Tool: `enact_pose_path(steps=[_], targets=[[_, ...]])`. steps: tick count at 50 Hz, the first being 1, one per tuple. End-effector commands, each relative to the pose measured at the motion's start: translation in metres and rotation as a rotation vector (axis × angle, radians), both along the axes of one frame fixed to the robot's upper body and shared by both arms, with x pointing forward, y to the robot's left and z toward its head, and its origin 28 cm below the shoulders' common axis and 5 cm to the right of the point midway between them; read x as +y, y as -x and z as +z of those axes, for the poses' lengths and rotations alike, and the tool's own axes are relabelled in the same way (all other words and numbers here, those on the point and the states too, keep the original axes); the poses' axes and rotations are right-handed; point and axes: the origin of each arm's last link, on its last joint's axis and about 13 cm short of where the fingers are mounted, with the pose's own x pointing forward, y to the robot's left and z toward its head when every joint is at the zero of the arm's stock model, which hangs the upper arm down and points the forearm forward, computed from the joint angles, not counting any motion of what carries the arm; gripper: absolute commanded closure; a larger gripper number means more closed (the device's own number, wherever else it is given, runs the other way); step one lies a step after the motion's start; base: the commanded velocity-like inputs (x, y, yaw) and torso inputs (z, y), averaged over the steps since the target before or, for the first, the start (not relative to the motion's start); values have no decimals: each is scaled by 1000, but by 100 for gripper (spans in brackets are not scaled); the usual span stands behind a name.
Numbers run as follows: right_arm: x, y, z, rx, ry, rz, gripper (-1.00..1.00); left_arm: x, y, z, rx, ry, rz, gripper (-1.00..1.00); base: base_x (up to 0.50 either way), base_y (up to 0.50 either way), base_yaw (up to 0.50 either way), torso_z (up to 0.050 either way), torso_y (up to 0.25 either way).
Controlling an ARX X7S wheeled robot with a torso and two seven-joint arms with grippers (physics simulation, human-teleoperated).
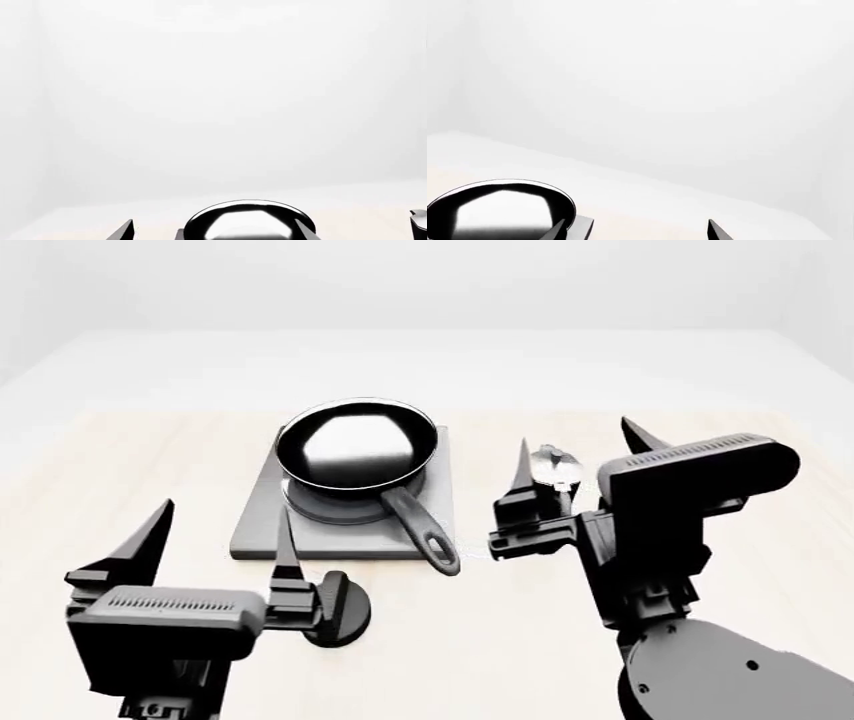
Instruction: Put the frying pan on the stove.
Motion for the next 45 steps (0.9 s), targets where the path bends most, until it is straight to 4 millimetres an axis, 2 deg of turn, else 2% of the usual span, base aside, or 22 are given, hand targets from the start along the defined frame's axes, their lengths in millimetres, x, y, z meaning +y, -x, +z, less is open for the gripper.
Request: enact_pose_path(steps=[1, 17, 45], targets=[[-2, 10, 9, -40, 4, -2, -100, 1, 5, 7, -23, -2, 1, -100, 0, 0, 0, 0, 0], [-1, 30, 24, -104, 11, 12, -100, 1, 14, 17, -63, 2, -6, -100, 0, 0, 0, 0, 0], [-2, 53, 37, -170, 20, 31, -100, 1, 30, 36, -138, -5, -6, -100, 0, 0, 0, 0, 0]])
